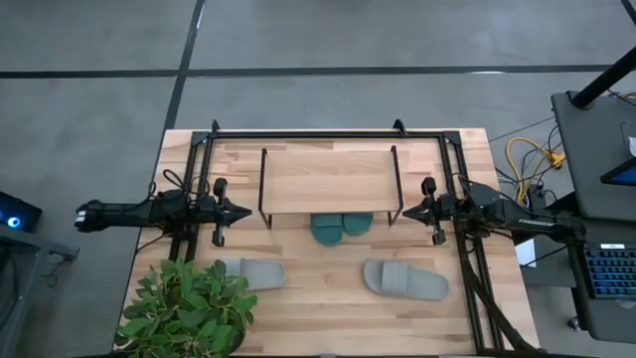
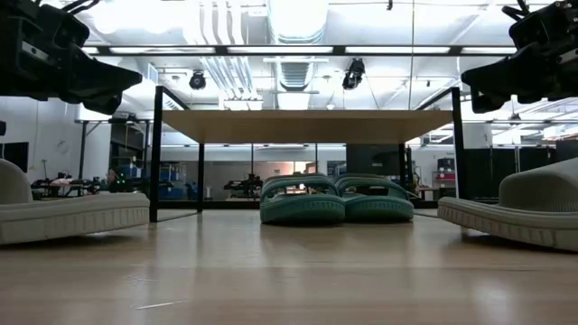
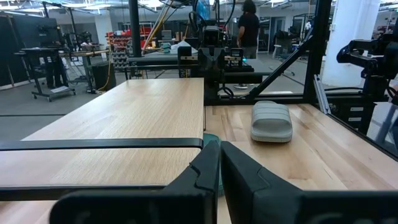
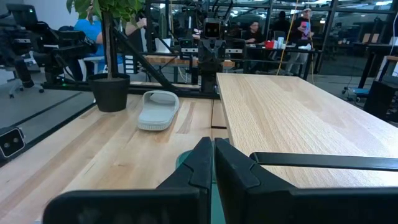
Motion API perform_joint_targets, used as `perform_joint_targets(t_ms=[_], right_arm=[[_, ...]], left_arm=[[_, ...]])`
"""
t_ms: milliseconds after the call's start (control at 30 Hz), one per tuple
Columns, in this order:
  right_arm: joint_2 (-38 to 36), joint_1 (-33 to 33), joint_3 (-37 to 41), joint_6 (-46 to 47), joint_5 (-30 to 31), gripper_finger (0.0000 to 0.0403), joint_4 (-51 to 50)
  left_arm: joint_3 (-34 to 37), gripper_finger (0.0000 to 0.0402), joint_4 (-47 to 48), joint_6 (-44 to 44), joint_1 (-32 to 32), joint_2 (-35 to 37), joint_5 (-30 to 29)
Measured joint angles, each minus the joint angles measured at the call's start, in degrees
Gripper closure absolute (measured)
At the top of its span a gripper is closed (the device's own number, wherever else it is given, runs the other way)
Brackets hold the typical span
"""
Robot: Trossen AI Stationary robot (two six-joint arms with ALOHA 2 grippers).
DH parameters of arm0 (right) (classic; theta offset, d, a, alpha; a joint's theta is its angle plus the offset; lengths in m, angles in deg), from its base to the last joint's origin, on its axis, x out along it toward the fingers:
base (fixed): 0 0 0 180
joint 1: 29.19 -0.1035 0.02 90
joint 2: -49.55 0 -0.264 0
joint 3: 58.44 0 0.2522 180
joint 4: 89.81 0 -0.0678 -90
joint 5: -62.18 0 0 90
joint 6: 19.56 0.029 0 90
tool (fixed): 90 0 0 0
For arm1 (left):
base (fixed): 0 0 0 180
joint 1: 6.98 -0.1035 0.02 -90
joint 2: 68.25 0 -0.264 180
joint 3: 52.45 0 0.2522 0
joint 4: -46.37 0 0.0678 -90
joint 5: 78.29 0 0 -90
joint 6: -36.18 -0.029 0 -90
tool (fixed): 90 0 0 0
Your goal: Pick and place slides into the shelf
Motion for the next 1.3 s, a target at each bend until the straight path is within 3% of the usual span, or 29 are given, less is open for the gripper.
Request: perform_joint_targets(t_ms=[1000, 1300], right_arm=[[-0.01, 0.01, -0.01, 0.0, 0.02, 0.0394, 0.01], [-0.01, 0.02, 0.0, -7.92, 0.01, 0.0394, 1.93]], left_arm=[[0.0, 0.0401, -0.01, 0.0, 0.01, 0.0, 0.0], [0.0, 0.0401, -0.01, 0.0, 0.0, 0.0, 0.0]])
